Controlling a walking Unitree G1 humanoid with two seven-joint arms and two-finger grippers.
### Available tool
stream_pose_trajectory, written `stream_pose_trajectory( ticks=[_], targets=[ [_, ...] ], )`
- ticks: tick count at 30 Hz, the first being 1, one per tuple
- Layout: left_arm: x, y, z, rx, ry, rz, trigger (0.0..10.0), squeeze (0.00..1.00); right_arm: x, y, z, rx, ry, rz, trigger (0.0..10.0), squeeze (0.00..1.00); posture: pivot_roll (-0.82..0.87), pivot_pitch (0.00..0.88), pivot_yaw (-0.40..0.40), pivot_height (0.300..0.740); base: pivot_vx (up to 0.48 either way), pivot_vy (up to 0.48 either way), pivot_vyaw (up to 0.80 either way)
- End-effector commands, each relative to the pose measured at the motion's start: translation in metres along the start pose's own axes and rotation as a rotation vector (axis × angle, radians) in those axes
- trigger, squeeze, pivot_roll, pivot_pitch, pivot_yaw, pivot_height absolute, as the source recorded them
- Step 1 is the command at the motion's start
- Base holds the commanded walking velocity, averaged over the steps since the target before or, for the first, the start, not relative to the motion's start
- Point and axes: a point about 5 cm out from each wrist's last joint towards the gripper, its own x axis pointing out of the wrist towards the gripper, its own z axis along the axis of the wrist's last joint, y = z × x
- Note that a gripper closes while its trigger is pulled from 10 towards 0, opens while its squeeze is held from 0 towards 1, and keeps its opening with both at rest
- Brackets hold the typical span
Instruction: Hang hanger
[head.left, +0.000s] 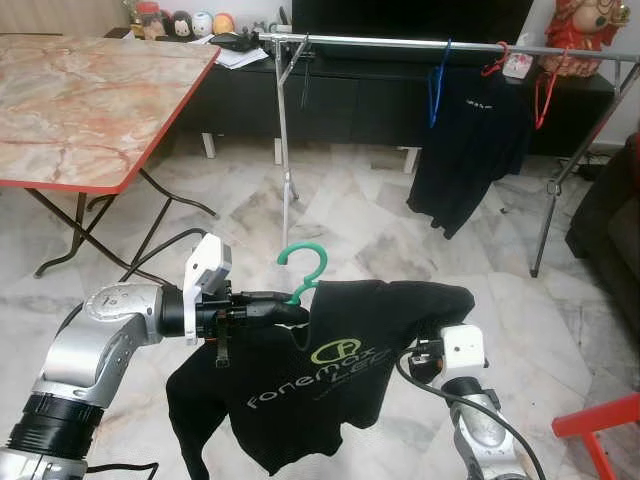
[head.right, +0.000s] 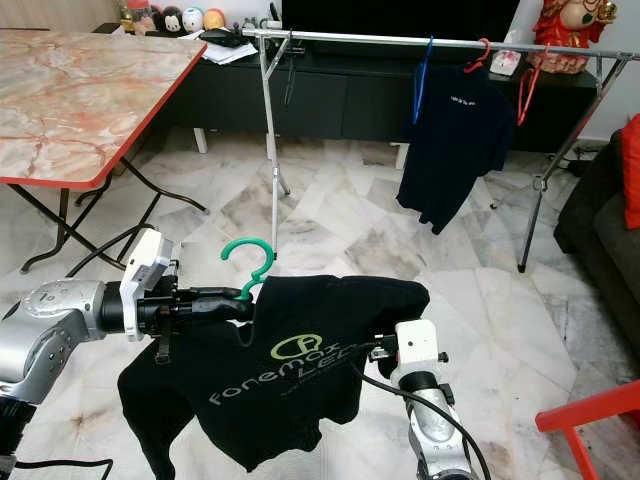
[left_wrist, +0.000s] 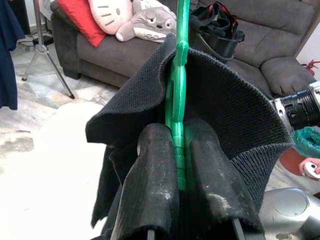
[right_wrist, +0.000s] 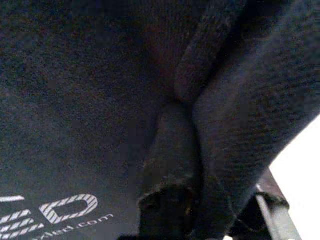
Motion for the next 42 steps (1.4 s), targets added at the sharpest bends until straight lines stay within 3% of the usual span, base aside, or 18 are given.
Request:
stream_pose_trajectory(
  ticks=[1,16,25,27,35,42],
  targets=[
    [0.001,-0.004,0.007,0.038,0.007,-0.027,10.0,0.00,0.002,-0.002,0.000,0.002,0.008,-0.009,0.0,0.00,0.00,0.000,-0.051,0.740,0.000,0.000,0.00],
    [-0.003,-0.005,-0.003,0.024,0.064,-0.014,10.0,0.00,0.001,-0.001,-0.001,-0.010,0.021,0.006,0.0,0.00,0.01,0.000,-0.053,0.740,0.000,0.000,0.00],
    [-0.014,0.010,-0.039,0.030,0.248,0.169,10.0,0.00,0.000,-0.004,-0.004,-0.021,0.047,-0.002,0.0,0.00,0.01,0.000,-0.055,0.740,0.000,0.000,0.00],
    [-0.021,0.015,-0.054,0.003,0.270,0.277,10.0,0.00,0.000,-0.004,-0.007,-0.027,0.066,0.000,0.0,0.00,0.01,0.000,-0.059,0.740,0.000,0.000,0.00],
    [-0.034,0.017,-0.064,-0.048,0.211,0.399,10.0,0.00,-0.001,-0.009,-0.011,-0.050,0.106,-0.015,0.0,0.00,0.01,0.005,-0.064,0.740,0.000,0.000,0.00],
    [-0.053,0.001,-0.063,-0.101,0.178,0.309,10.0,0.00,-0.004,-0.022,-0.019,-0.066,0.181,-0.102,0.0,0.00,0.01,0.008,-0.067,0.740,0.000,0.000,0.00]
  ],
)
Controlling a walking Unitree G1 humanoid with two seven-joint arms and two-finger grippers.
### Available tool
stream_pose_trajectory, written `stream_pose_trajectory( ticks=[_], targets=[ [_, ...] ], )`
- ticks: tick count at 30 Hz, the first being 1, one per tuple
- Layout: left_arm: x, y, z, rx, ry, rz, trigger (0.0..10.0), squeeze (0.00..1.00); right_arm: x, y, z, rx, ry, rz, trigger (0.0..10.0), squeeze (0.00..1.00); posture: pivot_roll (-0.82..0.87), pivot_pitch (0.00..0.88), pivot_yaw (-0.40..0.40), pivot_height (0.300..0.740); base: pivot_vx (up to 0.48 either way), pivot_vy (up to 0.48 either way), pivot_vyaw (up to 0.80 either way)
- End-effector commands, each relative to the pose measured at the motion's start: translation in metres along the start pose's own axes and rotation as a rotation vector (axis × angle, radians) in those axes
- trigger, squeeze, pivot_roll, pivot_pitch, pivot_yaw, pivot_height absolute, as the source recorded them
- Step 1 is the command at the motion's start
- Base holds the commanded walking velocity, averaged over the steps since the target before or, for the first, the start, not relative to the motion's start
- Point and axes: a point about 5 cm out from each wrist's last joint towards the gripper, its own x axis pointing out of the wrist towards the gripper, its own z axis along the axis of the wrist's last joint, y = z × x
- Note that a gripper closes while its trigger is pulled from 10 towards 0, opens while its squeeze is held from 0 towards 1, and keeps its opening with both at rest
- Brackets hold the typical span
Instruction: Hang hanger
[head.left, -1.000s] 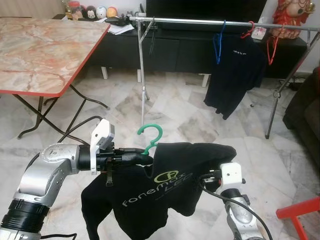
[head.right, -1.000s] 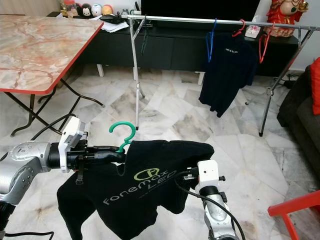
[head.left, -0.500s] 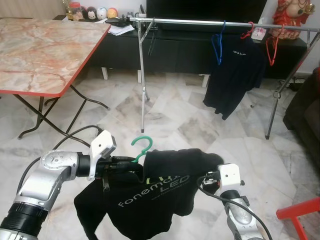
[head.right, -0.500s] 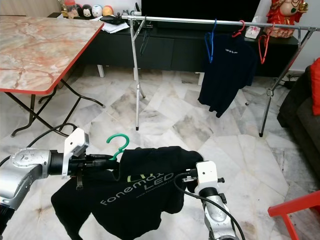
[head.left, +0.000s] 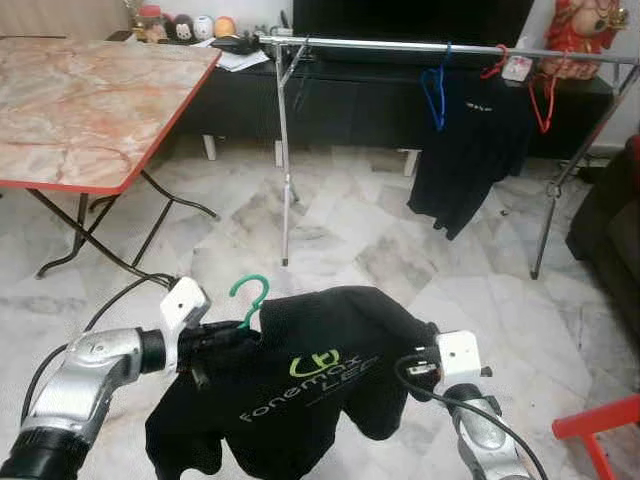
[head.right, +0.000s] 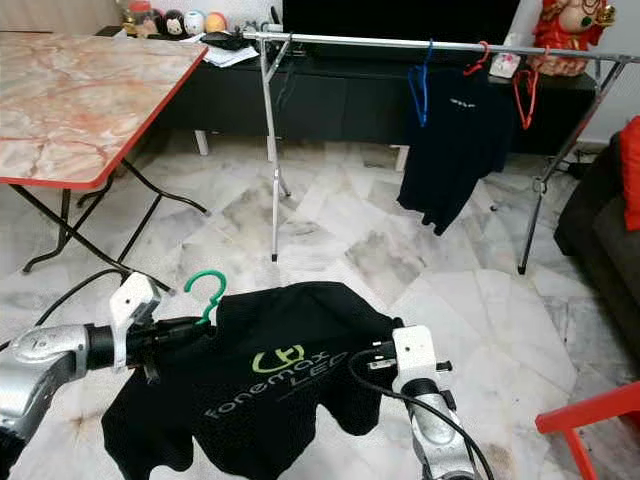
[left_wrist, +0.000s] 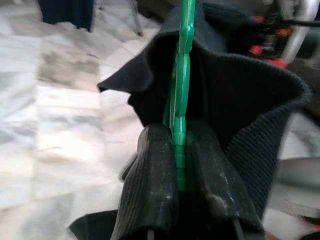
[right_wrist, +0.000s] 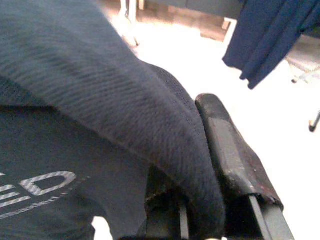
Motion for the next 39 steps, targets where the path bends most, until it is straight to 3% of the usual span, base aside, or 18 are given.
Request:
stream_pose_trajectory(
  ticks=[1,7,13,18,21,23,24,28,32,34,39],
  targets=[
    [-0.014,0.001,0.009,0.015,-0.014,-0.013,10.0,0.00,0.001,-0.015,-0.002,-0.002,0.030,-0.075,0.0,0.00,0.01,0.008,-0.067,0.740,0.000,0.000,0.00],
    [-0.030,-0.002,0.009,-0.007,-0.008,-0.061,10.0,0.00,-0.002,-0.028,-0.007,0.018,0.074,-0.155,0.0,0.00,0.01,0.009,-0.066,0.740,0.000,0.000,0.00],
    [-0.044,0.010,0.014,-0.026,-0.080,0.048,10.0,0.00,-0.006,-0.040,-0.017,0.009,0.153,-0.227,0.0,0.00,0.01,0.014,-0.076,0.740,0.000,0.000,0.00],
    [-0.049,0.009,0.019,-0.053,-0.154,0.070,10.0,0.00,-0.009,-0.043,-0.022,0.016,0.184,-0.249,0.0,0.00,0.01,0.019,-0.081,0.740,0.000,0.000,0.00],
    [-0.051,0.004,0.014,-0.056,-0.099,0.046,10.0,0.00,-0.008,-0.048,-0.020,0.006,0.179,-0.266,0.0,0.00,0.01,0.020,-0.081,0.740,0.000,0.000,0.00],
    [-0.046,0.008,-0.001,-0.023,0.025,0.108,10.0,0.00,-0.008,-0.052,-0.017,-0.023,0.165,-0.268,0.0,0.00,0.02,0.022,-0.083,0.740,0.000,0.000,0.00],
    [-0.045,0.010,-0.003,-0.013,0.041,0.131,10.0,0.00,-0.007,-0.051,-0.017,-0.030,0.162,-0.263,0.0,0.00,0.02,0.022,-0.083,0.740,0.000,0.000,0.00],
    [-0.033,0.032,0.003,0.012,-0.048,0.373,10.0,0.00,-0.004,-0.039,-0.014,-0.009,0.147,-0.214,0.0,0.00,0.01,0.022,-0.085,0.740,0.000,0.000,0.00],
    [-0.026,0.035,0.008,0.023,-0.088,0.431,10.0,0.00,-0.003,-0.032,-0.012,0.005,0.125,-0.186,0.0,0.00,0.01,0.022,-0.085,0.740,0.000,0.000,0.00],
    [-0.012,0.038,0.015,0.020,-0.163,0.505,10.0,0.00,-0.001,-0.020,-0.009,0.039,0.091,-0.112,0.0,0.00,0.01,0.024,-0.084,0.740,0.000,0.000,0.00],
    [-0.003,0.038,0.021,0.002,-0.237,0.526,10.0,0.00,0.000,-0.012,-0.007,0.056,0.070,-0.071,0.0,0.00,0.01,0.024,-0.086,0.740,0.000,0.000,0.00]
  ],
)
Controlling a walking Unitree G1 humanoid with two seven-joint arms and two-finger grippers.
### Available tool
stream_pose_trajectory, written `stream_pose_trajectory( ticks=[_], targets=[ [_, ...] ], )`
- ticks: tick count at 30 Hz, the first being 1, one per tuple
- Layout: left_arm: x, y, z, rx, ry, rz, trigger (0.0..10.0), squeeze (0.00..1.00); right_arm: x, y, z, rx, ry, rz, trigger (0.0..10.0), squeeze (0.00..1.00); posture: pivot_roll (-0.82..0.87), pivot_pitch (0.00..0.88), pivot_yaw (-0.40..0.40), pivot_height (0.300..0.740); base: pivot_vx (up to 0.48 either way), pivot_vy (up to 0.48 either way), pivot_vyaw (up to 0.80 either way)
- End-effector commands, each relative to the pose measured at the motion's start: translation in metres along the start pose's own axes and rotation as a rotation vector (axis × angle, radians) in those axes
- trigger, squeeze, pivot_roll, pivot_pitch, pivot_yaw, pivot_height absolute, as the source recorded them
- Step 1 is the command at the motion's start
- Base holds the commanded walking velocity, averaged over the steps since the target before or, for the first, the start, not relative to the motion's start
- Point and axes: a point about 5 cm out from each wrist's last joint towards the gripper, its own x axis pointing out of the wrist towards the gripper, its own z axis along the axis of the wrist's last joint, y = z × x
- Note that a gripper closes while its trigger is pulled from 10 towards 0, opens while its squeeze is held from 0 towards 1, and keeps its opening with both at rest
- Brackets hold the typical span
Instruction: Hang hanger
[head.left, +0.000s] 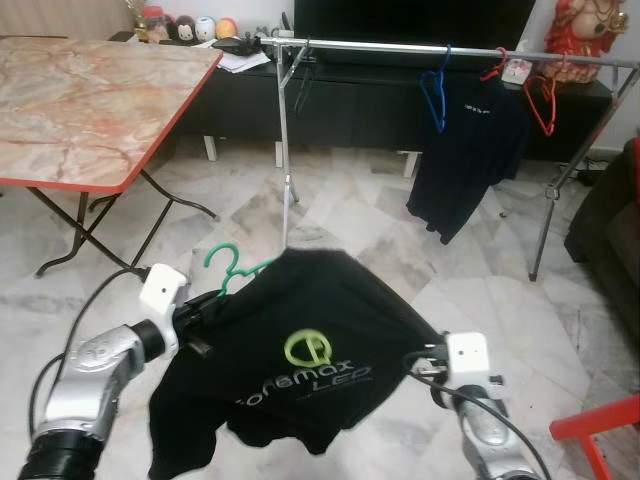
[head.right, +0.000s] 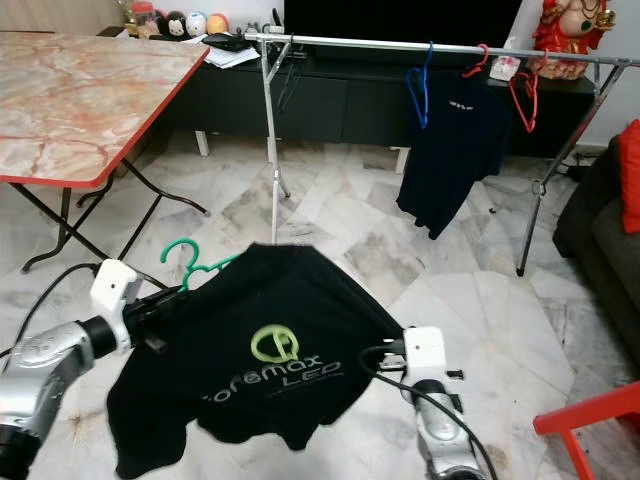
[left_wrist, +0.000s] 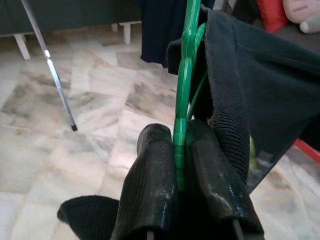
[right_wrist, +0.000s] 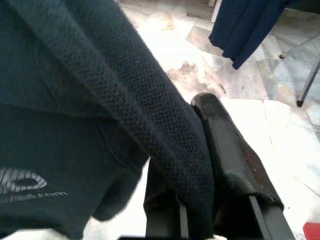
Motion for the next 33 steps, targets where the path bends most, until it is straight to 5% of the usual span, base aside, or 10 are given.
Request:
stream_pose_trajectory(
  ticks=[1,11,13,14,17,21,24,27,33],
  targets=[
    [-0.001,0.011,0.016,-0.008,-0.089,0.069,10.0,0.00,-0.002,-0.006,-0.001,0.028,-0.007,-0.018,0.0,0.00,0.01,0.025,-0.086,0.740,0.000,0.000,0.00],
    [0.011,0.002,0.038,-0.070,-0.252,0.037,10.0,0.00,-0.001,0.002,0.001,0.042,-0.020,0.050,0.0,0.00,0.01,0.025,-0.087,0.740,0.000,0.000,0.00],
    [0.010,-0.017,0.035,-0.093,-0.197,-0.167,10.0,0.00,0.000,0.009,0.004,0.042,-0.042,0.095,0.0,0.00,0.01,0.023,-0.087,0.740,0.000,0.000,0.00],
    [0.010,-0.017,0.035,-0.093,-0.197,-0.167,10.0,0.00,0.000,0.009,0.004,0.042,-0.042,0.095,0.0,0.00,0.01,0.023,-0.087,0.740,0.000,0.000,0.00],
    [-0.006,-0.041,0.014,0.004,0.016,-0.442,10.0,0.00,0.002,0.008,0.008,0.019,-0.053,0.115,0.0,0.00,0.01,0.021,-0.082,0.740,0.000,0.000,0.00],
    [-0.020,-0.038,-0.005,0.110,0.225,-0.526,10.0,0.00,0.003,0.000,0.010,-0.002,-0.049,0.102,0.0,0.00,0.01,0.020,-0.081,0.740,0.000,0.000,0.00],
    [-0.025,-0.032,-0.012,0.182,0.318,-0.522,10.0,0.00,0.003,-0.001,0.010,-0.019,-0.045,0.112,0.0,0.00,0.01,0.020,-0.083,0.740,0.000,0.000,0.00],
    [-0.018,-0.016,-0.014,0.276,0.352,-0.365,10.0,0.00,0.003,-0.001,0.008,-0.035,-0.036,0.126,0.0,0.00,0.01,0.022,-0.081,0.740,0.000,0.000,0.00],
    [-0.008,0.008,-0.015,0.284,0.353,-0.075,10.0,0.00,0.001,-0.001,0.005,-0.040,-0.026,0.127,0.0,0.00,0.01,0.027,-0.081,0.740,0.000,0.000,0.00]
  ],
)
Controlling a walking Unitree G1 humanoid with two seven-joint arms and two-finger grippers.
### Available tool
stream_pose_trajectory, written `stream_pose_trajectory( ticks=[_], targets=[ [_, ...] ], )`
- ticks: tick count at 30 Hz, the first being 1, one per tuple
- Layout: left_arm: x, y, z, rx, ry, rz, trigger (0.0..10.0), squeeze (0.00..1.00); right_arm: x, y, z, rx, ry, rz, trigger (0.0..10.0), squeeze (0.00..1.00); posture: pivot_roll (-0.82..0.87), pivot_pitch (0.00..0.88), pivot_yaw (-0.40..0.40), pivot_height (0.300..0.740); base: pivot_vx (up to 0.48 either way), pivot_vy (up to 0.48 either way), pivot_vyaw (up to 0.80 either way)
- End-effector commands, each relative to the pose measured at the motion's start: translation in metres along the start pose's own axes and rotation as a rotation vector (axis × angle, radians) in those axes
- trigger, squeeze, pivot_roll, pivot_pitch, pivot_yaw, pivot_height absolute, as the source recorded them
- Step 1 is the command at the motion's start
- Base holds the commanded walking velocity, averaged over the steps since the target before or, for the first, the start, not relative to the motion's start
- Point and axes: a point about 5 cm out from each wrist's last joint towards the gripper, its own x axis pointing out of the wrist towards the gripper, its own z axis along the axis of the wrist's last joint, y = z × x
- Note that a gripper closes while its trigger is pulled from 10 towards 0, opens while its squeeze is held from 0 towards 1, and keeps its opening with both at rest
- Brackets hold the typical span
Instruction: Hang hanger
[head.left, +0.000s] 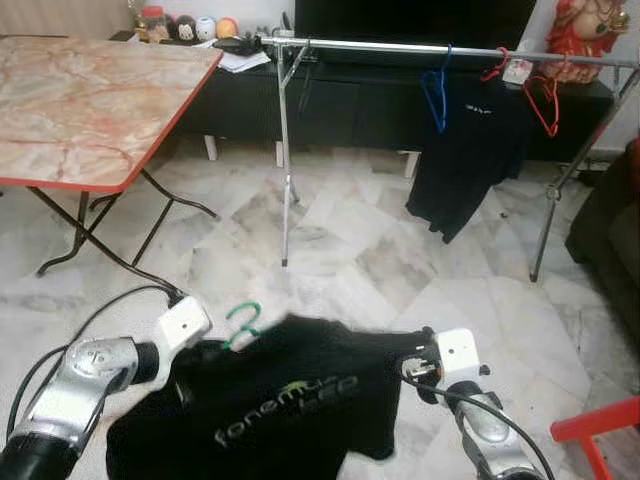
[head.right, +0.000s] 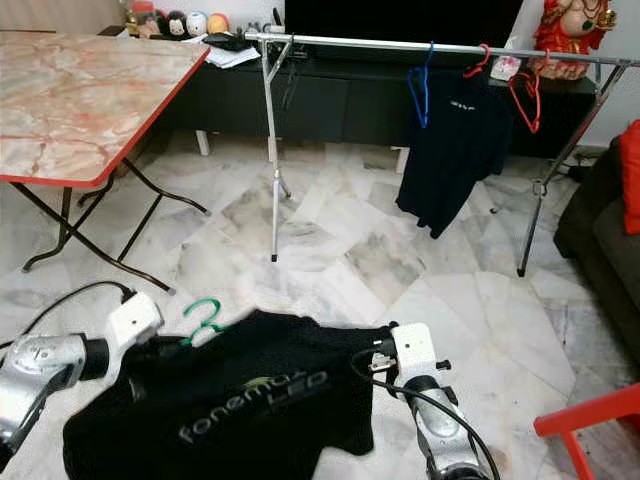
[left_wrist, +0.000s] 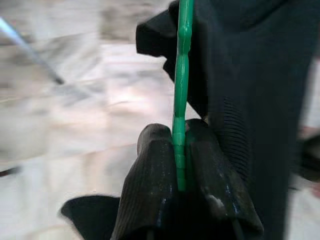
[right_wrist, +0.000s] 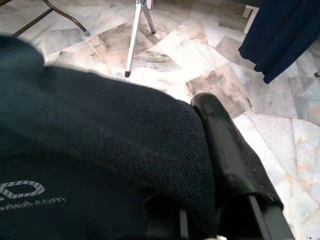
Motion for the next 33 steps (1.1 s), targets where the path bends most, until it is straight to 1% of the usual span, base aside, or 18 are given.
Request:
stream_pose_trajectory(
  ticks=[1,3,4,5,7,8,9,10,11,13,14,16,19,26,27,28,32,33],
  targets=[
    [-0.002,0.014,0.001,-0.039,-0.012,0.155,10.0,0.00,-0.002,-0.004,-0.002,-0.003,0.009,-0.011,0.0,0.00,0.01,0.029,-0.082,0.740,0.000,0.000,0.00],
    [-0.001,0.019,0.004,-0.079,-0.050,0.214,10.0,0.00,-0.002,-0.004,-0.003,-0.002,0.010,-0.010,0.0,0.00,0.01,0.029,-0.084,0.740,0.000,0.000,0.00],
    [-0.001,0.023,0.009,-0.124,-0.126,0.253,10.0,0.00,-0.003,-0.003,-0.004,-0.002,0.014,-0.007,0.0,0.00,0.01,0.030,-0.084,0.740,0.000,0.000,0.00],
    [-0.001,0.023,0.009,-0.124,-0.126,0.253,10.0,0.00,-0.003,-0.003,-0.004,-0.002,0.014,-0.007,0.0,0.00,0.01,0.030,-0.084,0.740,0.000,0.000,0.00],
    [-0.004,0.025,0.023,-0.187,-0.285,0.261,10.0,0.00,-0.003,0.002,-0.006,-0.001,0.022,0.006,0.0,0.00,0.01,0.029,-0.085,0.740,0.000,0.000,0.00],
    [-0.004,0.025,0.023,-0.187,-0.285,0.261,10.0,0.00,-0.003,0.002,-0.006,-0.001,0.022,0.006,0.0,0.00,0.01,0.029,-0.085,0.740,0.000,0.000,0.00],
    [-0.008,0.026,0.034,-0.253,-0.416,0.252,10.0,0.00,-0.004,0.007,-0.008,0.004,0.032,0.017,0.0,0.00,0.01,0.029,-0.086,0.740,0.000,0.000,0.00],
    [-0.009,0.024,0.042,-0.288,-0.483,0.217,10.0,0.00,-0.004,0.010,-0.010,0.005,0.040,0.027,0.0,0.00,0.01,0.028,-0.087,0.740,0.000,0.000,0.00],
    [-0.009,0.024,0.042,-0.288,-0.483,0.217,10.0,0.00,-0.004,0.010,-0.010,0.005,0.040,0.027,0.0,0.00,0.01,0.028,-0.087,0.740,0.000,0.000,0.00],
    [-0.012,0.010,0.057,-0.323,-0.585,0.064,10.0,0.00,-0.005,0.017,-0.012,0.008,0.051,0.043,0.0,0.00,0.02,0.026,-0.085,0.740,0.000,0.000,0.00],
    [-0.012,0.010,0.057,-0.323,-0.585,0.064,10.0,0.00,-0.005,0.017,-0.012,0.008,0.051,0.043,0.0,0.00,0.02,0.026,-0.085,0.740,0.000,0.000,0.00],
    [-0.013,0.000,0.061,-0.332,-0.607,-0.041,10.0,0.00,-0.005,0.020,-0.013,0.010,0.056,0.045,0.0,0.00,0.02,0.026,-0.083,0.740,0.000,0.000,0.00],
    [-0.012,-0.016,0.056,-0.260,-0.526,-0.183,10.0,0.00,-0.005,0.021,-0.014,0.011,0.059,0.045,0.0,0.00,0.01,0.023,-0.079,0.740,0.000,0.000,0.00],
    [-0.006,-0.019,0.051,-0.176,-0.424,-0.186,10.0,0.00,-0.004,0.022,-0.014,-0.003,0.070,0.046,0.0,0.00,0.01,0.020,-0.074,0.740,0.000,0.000,0.00],
    [-0.006,-0.020,0.051,-0.171,-0.414,-0.196,10.0,0.00,-0.004,0.022,-0.014,-0.005,0.071,0.047,3.4,0.00,0.01,0.019,-0.072,0.740,0.000,0.000,0.00],
    [-0.007,-0.022,0.051,-0.158,-0.393,-0.221,10.0,0.00,-0.003,0.021,-0.013,-0.009,0.076,0.054,10.0,0.00,0.01,0.020,-0.072,0.740,0.000,0.000,0.00],
    [-0.009,-0.024,0.049,-0.130,-0.356,-0.251,10.0,0.00,-0.002,0.018,-0.013,-0.012,0.082,0.060,10.0,0.00,0.01,0.020,-0.074,0.740,0.000,0.000,0.00],
    [-0.009,-0.026,0.044,-0.084,-0.305,-0.263,10.0,0.00,-0.002,0.013,-0.011,-0.024,0.081,0.078,10.0,0.00,0.01,0.020,-0.073,0.740,0.000,0.000,0.00]
  ],
)
